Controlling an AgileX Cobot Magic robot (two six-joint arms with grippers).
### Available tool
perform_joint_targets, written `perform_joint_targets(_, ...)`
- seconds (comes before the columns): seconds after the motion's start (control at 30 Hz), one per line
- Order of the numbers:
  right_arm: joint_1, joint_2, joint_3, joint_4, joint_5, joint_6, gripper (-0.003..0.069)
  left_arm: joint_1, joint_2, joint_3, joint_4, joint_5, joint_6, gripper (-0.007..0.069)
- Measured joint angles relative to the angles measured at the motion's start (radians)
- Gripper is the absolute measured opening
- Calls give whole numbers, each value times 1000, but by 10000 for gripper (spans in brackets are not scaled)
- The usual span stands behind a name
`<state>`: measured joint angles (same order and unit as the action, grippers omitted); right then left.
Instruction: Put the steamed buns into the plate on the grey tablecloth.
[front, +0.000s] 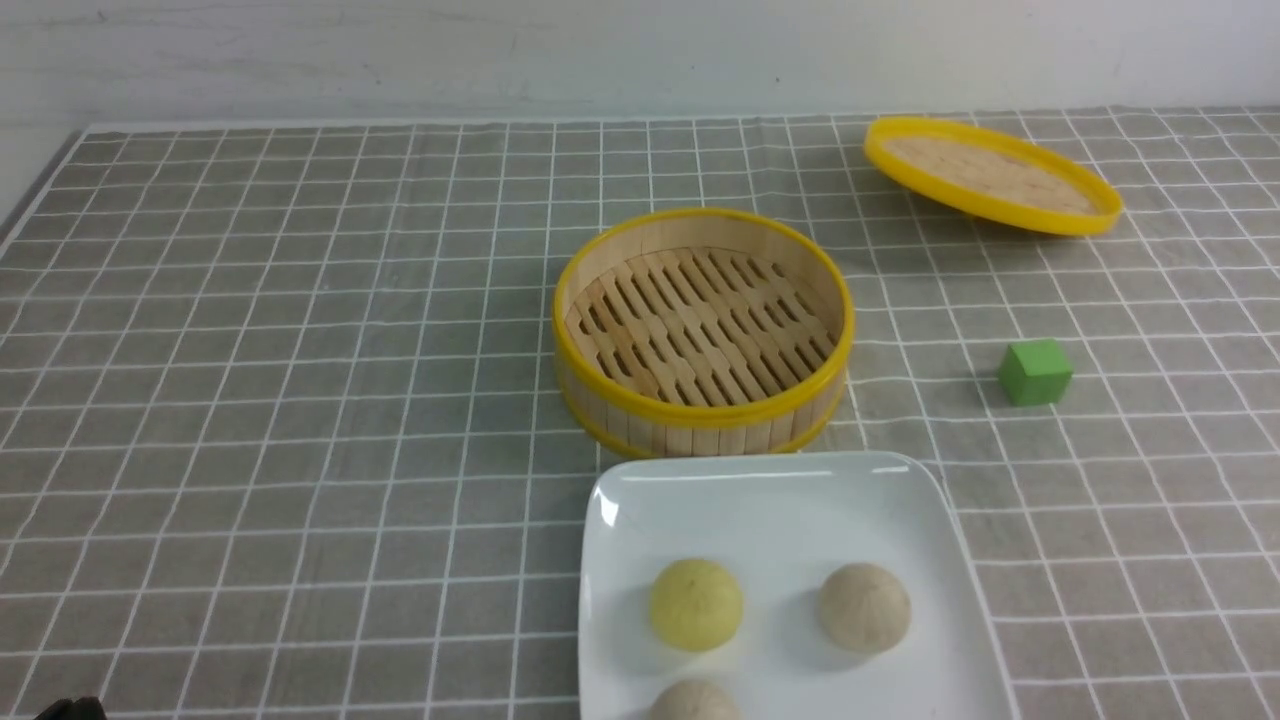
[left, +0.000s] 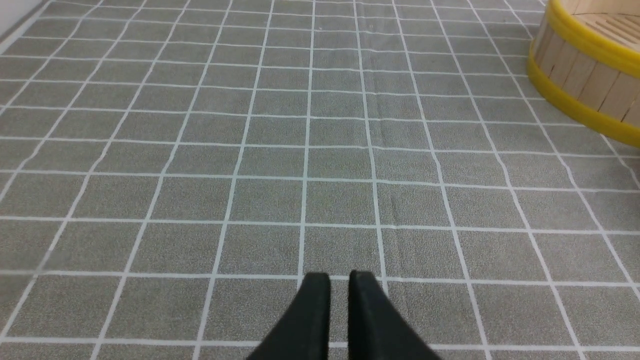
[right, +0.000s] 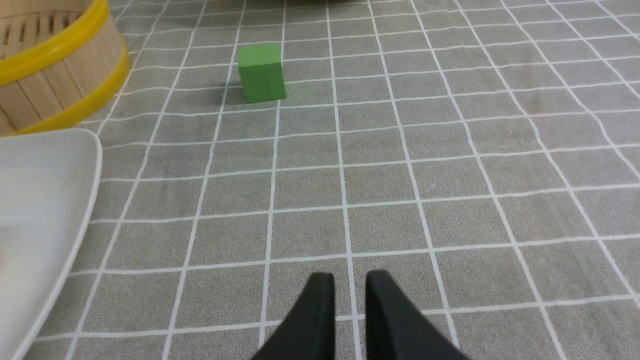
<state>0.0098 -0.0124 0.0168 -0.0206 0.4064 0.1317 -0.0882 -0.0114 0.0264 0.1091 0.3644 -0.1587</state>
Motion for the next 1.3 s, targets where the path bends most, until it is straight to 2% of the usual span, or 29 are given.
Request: perform_joint_targets(1.3, 0, 0, 0, 1, 0, 0, 150, 0, 0, 0, 3, 2, 0, 108)
